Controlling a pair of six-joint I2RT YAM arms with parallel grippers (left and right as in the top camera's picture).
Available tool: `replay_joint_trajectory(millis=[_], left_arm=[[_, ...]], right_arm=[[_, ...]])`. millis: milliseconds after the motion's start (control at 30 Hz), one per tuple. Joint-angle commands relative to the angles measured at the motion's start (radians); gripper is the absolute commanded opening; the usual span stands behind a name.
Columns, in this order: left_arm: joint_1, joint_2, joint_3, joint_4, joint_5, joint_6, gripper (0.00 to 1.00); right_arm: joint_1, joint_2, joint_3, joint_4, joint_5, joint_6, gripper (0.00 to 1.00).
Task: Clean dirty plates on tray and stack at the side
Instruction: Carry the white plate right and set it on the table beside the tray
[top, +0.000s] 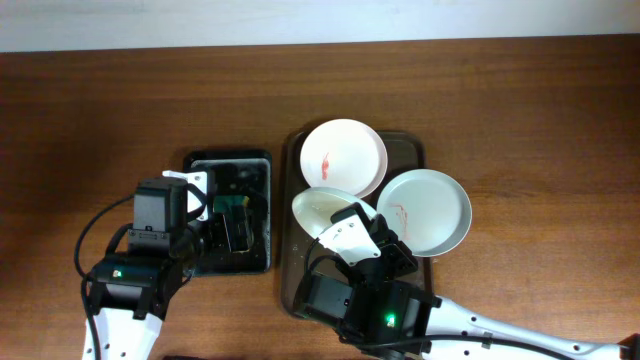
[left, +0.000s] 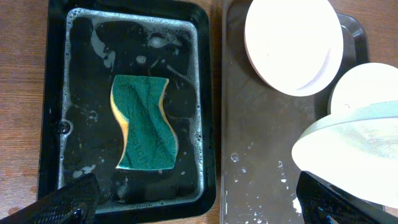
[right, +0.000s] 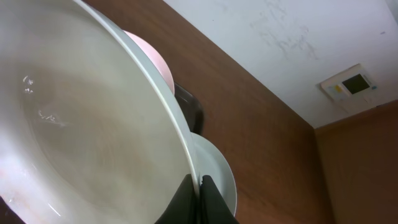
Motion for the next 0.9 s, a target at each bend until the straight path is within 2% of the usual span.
replay_joint_trajectory(millis=[0,267,400,433,467,500,533,600,667,700,800,867], left_arm=[[0.005,-0.003,0.005,0.002,-0.003,0.013,0.99],[0.005,-0.003,0.005,0.002,-0.003,0.013,1.00],[0.005,-0.003,0.005,0.002,-0.003,0.013,0.99],[0.005,-0.003,0.005,0.002,-0.003,0.013,0.99],[0.005,-0.003,0.005,0.002,-0.003,0.013,0.99],[0.005,-0.003,0.005,0.002,-0.003,0.013,0.99],[0.005,-0.003,0.005,0.002,-0.003,0.013,0.99],[0.005,-0.003,0.005,0.002,-0.003,0.013,0.99],[0.005,-0.003,0.005,0.002,-0.003,0.013,0.99],[0.005,-0.003,0.005,0.002,-0.003,0.013,0.99],[0.005,-0.003,0.005,0.002,-0.003,0.013,0.99],[0.005,-0.003,0.005,0.002,-0.004,0.013,0.99]], right_arm=[[0.005,-0.016,0.021,0.000,0.039,0.013,0.04],[0.005,-0.016,0.021,0.000,0.039,0.021,0.04],[-0.027,-0.016,0.021,0.009,0.014,0.112,0.04],[-0.037,-0.016,0.021,0.034,-0.042,0.069,0.04],[-0.045,-0.014,0.021,0.021,-0.016,-0.032,0.04],[-0.070,-0.014,0.021,-0.023,0.056,0.005,0.04],[-0.093,-0.017,0.021,-0.008,0.012,0.064,0.04],[-0.119,-0.014,0.021,0.003,-0.116,-0.015,0.04],[-0.179,-0.015,0.021,-0.045,-0.160,0.137,0.04],[-0.245,-0.016,0.021,-0.034,-0.313,0.185,0.04],[-0.454,-0.029,0.025,-0.009,-0.635,0.165,0.04],[-0.601,-0.055,0.042,-0.003,-0.825,0.066,0.04]])
